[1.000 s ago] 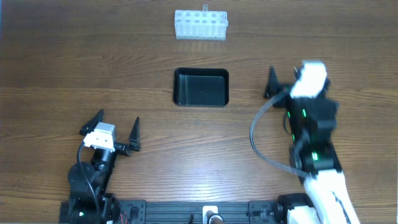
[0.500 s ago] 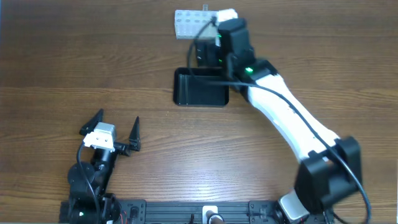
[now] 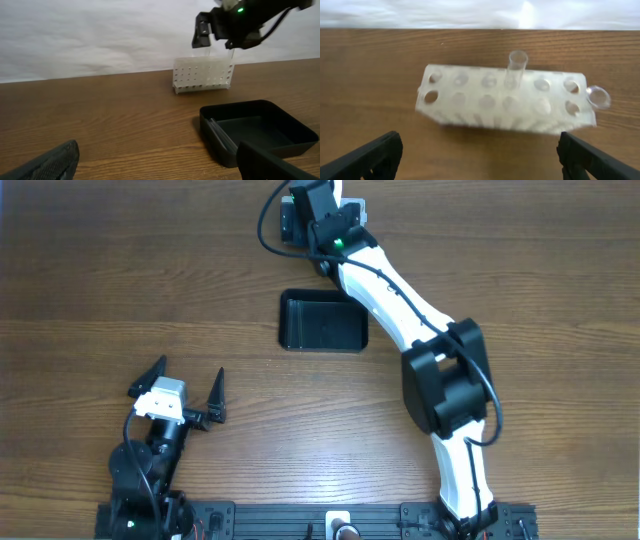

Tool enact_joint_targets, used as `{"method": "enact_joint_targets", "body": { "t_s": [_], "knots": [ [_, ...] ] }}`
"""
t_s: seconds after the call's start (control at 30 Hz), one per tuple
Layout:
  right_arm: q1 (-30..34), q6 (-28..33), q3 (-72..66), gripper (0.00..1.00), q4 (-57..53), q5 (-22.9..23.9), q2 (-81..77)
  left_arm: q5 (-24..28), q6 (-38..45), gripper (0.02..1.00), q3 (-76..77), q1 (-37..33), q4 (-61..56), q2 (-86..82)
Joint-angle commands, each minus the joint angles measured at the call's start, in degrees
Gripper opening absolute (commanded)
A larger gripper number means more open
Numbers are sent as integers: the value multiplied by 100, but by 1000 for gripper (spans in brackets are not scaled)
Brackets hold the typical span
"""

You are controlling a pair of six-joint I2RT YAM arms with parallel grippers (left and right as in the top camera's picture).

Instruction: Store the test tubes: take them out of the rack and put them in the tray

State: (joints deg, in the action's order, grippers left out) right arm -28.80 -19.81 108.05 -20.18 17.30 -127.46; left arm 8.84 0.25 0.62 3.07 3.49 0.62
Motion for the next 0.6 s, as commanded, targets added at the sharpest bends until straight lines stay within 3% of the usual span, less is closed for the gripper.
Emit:
{"method": "enact_joint_targets", "body": {
  "t_s": [0.03,0.6],
  "knots": [
    [55,-114,763,982,17,643,-588,72,61,1000,-28,-31,7,-35],
    [291,599,929,919,669,498,-1054,72,61,1000,-28,-31,7,-35]
  ]
}}
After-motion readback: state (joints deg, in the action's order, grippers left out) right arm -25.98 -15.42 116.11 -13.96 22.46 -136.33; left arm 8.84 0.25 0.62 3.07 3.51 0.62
